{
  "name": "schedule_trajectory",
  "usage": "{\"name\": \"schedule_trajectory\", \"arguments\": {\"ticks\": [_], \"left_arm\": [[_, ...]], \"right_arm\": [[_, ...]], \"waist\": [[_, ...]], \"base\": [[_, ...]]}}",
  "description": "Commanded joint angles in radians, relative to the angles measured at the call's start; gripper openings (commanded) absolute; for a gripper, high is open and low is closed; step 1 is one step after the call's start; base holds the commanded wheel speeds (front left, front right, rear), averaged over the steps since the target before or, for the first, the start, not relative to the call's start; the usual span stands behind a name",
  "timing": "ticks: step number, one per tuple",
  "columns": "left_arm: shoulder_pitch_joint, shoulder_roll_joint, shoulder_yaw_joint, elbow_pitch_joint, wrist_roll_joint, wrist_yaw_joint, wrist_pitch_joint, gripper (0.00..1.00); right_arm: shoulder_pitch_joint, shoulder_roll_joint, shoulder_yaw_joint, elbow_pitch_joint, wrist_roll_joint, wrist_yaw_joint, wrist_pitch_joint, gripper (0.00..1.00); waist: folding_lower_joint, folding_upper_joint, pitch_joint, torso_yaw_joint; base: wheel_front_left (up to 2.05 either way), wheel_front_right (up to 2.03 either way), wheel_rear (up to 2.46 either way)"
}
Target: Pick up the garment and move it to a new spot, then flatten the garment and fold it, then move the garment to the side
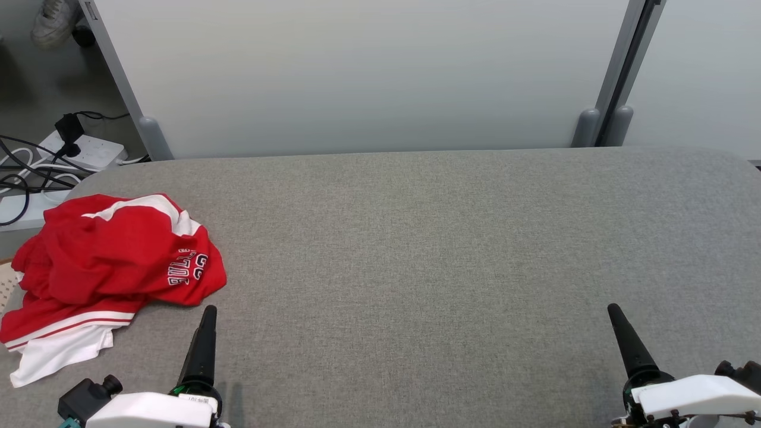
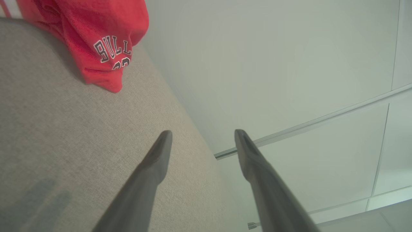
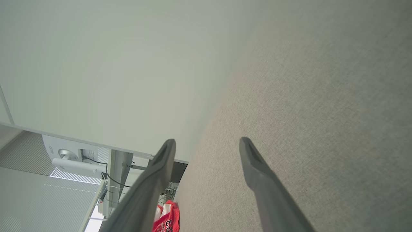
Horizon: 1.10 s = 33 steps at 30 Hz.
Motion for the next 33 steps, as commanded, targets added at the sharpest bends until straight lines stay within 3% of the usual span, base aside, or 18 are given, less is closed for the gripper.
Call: {"name": "schedule_trajectory", "arguments": {"ticks": [1,13,33], "left_arm": [[-0.043,0.006,0.003,-0.036,0.051,0.006,-0.017,1.0],[-0.042,0.007,-0.017,-0.057,0.265,0.038,-0.052,1.0],[-0.044,0.009,-0.049,-0.078,0.474,0.068,-0.108,1.0]], "right_arm": [[-0.053,-0.02,0.021,-0.038,-0.048,0.003,-0.017,1.0],[-0.064,-0.032,0.076,-0.062,-0.233,0.003,-0.053,1.0],[-0.071,-0.04,0.135,-0.097,-0.43,0.004,-0.108,1.0]], "waist": [[-0.0001,0.0,-0.002,-0.001],[-0.0001,0.0,-0.014,-0.001],[-0.0001,0.0,-0.03,-0.005]], "base": [[0.0,0.0,0.0],[0.0,0.0,0.0],[0.0,0.0,0.0]]}}
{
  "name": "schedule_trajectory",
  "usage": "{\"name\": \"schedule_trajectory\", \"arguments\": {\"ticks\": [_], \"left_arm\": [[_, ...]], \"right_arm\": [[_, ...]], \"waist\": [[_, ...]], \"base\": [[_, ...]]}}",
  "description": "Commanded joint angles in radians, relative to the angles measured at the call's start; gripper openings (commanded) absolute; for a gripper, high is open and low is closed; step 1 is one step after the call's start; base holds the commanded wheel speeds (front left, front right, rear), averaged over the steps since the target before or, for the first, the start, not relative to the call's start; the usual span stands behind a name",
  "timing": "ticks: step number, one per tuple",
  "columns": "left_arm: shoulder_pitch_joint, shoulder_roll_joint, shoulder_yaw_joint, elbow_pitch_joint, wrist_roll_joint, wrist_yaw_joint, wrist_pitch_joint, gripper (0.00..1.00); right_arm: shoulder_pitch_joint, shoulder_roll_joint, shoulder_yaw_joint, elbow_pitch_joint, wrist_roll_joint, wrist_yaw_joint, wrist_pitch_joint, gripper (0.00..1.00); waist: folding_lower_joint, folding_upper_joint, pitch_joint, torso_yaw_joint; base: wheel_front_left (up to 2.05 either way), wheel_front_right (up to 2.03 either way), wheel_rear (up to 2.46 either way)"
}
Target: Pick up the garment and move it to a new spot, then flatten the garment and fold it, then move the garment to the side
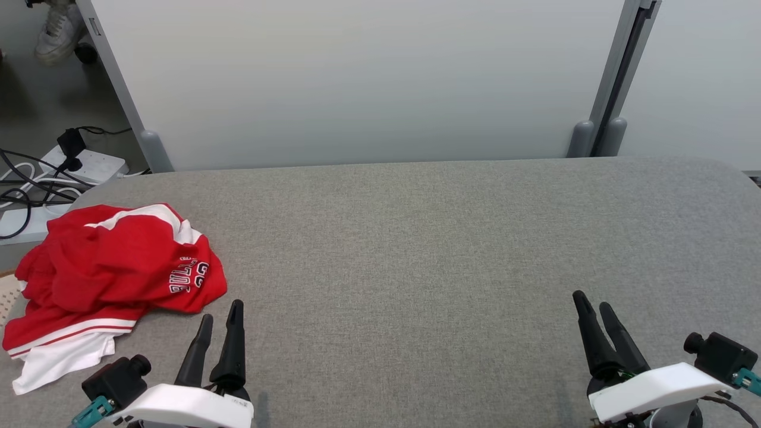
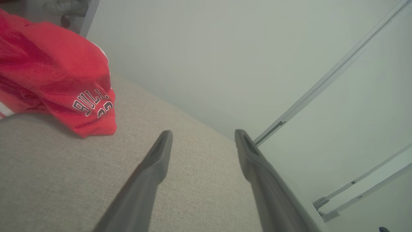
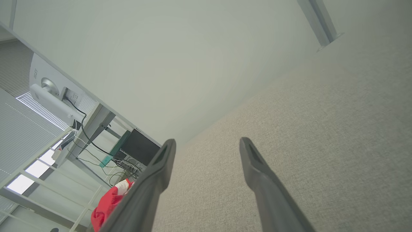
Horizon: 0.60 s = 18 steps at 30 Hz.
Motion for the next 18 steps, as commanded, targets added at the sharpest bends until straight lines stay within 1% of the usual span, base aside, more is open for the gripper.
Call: {"name": "schedule_trajectory", "arguments": {"ticks": [1,12,18], "left_arm": [[-0.044,0.01,0.013,-0.034,0.034,0.007,-0.014,1.0],[-0.044,0.011,0.004,-0.043,0.146,0.017,-0.047,1.0],[-0.045,0.012,0.002,-0.042,0.213,0.029,-0.064,1.0]], "right_arm": [[-0.052,-0.017,0.024,-0.037,-0.033,0.004,-0.02,1.0],[-0.054,-0.025,0.049,-0.046,-0.149,0.004,-0.052,1.0],[-0.054,-0.022,0.045,-0.05,-0.221,0.005,-0.07,1.0]], "waist": [[0.0,0.0,-0.002,0.0],[0.0,0.0,-0.015,-0.001],[0.0,0.0,-0.018,-0.001]], "base": [[0.0,0.0,0.0],[0.0,0.0,0.0],[0.0,0.0,0.0]]}}
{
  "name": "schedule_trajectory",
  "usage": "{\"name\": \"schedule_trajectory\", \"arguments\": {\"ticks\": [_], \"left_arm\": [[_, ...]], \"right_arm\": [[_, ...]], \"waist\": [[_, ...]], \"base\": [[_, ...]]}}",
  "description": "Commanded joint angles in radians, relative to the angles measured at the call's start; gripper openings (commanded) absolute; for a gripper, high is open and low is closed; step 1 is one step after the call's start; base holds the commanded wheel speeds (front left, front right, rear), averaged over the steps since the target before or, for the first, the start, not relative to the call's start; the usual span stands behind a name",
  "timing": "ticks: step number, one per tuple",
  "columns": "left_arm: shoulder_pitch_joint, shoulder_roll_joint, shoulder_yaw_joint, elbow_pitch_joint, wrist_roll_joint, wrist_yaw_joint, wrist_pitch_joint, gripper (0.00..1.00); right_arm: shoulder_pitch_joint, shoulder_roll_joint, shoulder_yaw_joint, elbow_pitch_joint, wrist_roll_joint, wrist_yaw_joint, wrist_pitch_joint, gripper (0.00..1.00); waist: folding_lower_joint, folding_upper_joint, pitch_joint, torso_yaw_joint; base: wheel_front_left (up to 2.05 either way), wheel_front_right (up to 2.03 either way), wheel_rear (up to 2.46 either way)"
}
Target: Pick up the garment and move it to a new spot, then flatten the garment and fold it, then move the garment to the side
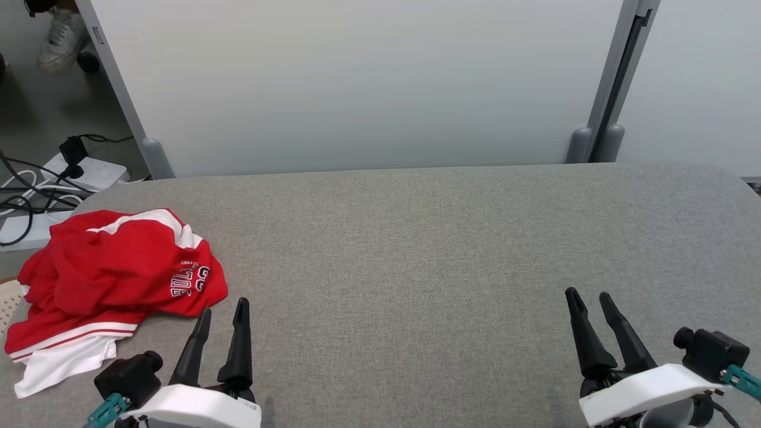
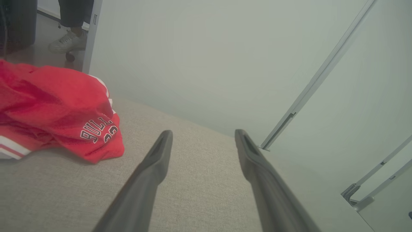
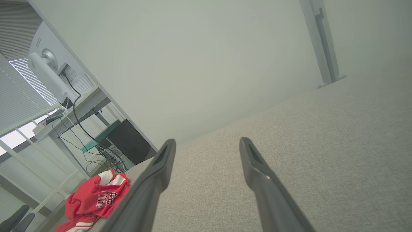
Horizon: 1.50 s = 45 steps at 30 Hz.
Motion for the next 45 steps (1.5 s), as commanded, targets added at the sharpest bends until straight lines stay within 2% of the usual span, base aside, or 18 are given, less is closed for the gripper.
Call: {"name": "schedule_trajectory", "arguments": {"ticks": [1,33,45], "left_arm": [[-0.046,0.007,0.02,-0.031,0.037,0.008,-0.017,1.0],[-0.046,0.01,-0.018,-0.068,0.384,0.05,-0.111,1.0],[-0.049,0.01,-0.021,-0.059,0.387,0.052,-0.113,1.0]], "right_arm": [[-0.05,-0.009,0.018,-0.038,-0.038,0.005,-0.019,1.0],[-0.037,-0.001,0.028,-0.075,-0.416,0.006,-0.113,1.0],[-0.039,-0.002,0.021,-0.073,-0.426,0.006,-0.114,1.0]], "waist": [[0.0,0.0,-0.001,0.0],[0.0,0.0,-0.024,-0.009],[0.0,0.0,-0.022,-0.003]], "base": [[0.0,0.0,0.0],[0.0,0.0,0.0],[0.0,0.0,0.0]]}}
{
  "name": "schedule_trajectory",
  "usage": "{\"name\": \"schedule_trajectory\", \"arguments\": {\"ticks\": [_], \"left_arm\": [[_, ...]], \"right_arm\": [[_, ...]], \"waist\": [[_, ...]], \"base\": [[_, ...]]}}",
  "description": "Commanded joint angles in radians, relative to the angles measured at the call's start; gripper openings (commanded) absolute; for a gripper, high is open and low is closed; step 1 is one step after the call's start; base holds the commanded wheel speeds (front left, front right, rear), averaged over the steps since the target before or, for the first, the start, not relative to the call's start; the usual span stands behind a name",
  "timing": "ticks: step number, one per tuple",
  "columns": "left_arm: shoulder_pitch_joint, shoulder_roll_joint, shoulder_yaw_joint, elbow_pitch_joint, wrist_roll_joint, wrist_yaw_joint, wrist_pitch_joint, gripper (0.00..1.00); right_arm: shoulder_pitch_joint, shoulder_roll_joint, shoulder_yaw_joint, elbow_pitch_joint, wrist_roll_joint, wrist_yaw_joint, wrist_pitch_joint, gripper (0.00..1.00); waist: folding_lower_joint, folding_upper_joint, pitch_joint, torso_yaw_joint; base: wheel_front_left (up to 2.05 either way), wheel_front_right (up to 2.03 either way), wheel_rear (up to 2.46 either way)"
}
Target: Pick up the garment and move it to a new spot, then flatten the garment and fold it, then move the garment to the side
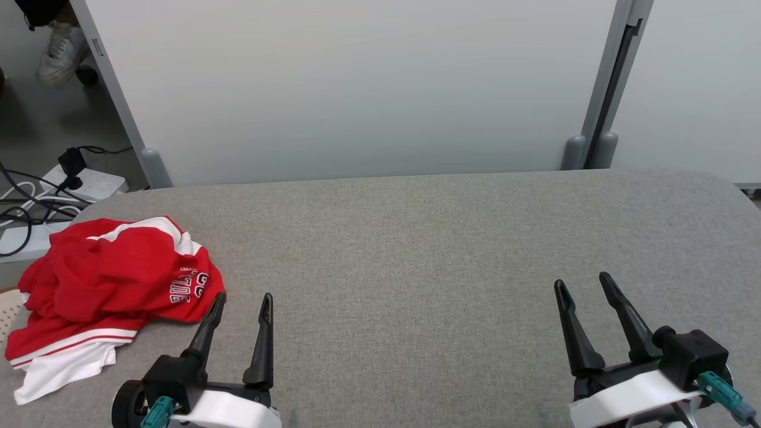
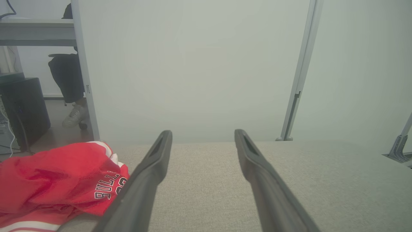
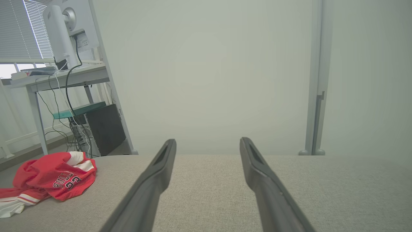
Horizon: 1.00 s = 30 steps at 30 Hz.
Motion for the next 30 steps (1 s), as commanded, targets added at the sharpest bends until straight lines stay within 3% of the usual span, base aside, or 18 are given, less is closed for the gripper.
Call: {"name": "schedule_trajectory", "arguments": {"ticks": [1,12,30], "left_arm": [[-0.05,0.005,0.027,-0.022,0.005,0.009,-0.013,1.0],[-0.054,0.005,0.039,-0.013,0.009,0.01,-0.013,1.0],[-0.054,0.005,0.061,-0.005,0.027,0.016,-0.013,1.0]], "right_arm": [[-0.039,-0.006,0.02,-0.026,-0.01,0.005,-0.014,1.0],[-0.036,-0.001,0.028,-0.028,-0.009,0.005,-0.014,1.0],[-0.025,0.023,0.022,-0.042,-0.004,0.005,-0.014,1.0]], "waist": [[0.0,0.0,0.0,0.005],[0.0,0.0,-0.003,0.064],[0.0,0.0,-0.006,0.244]], "base": [[0.0,0.0,0.0],[0.0,0.0,0.0],[0.0,0.0,0.0]]}}
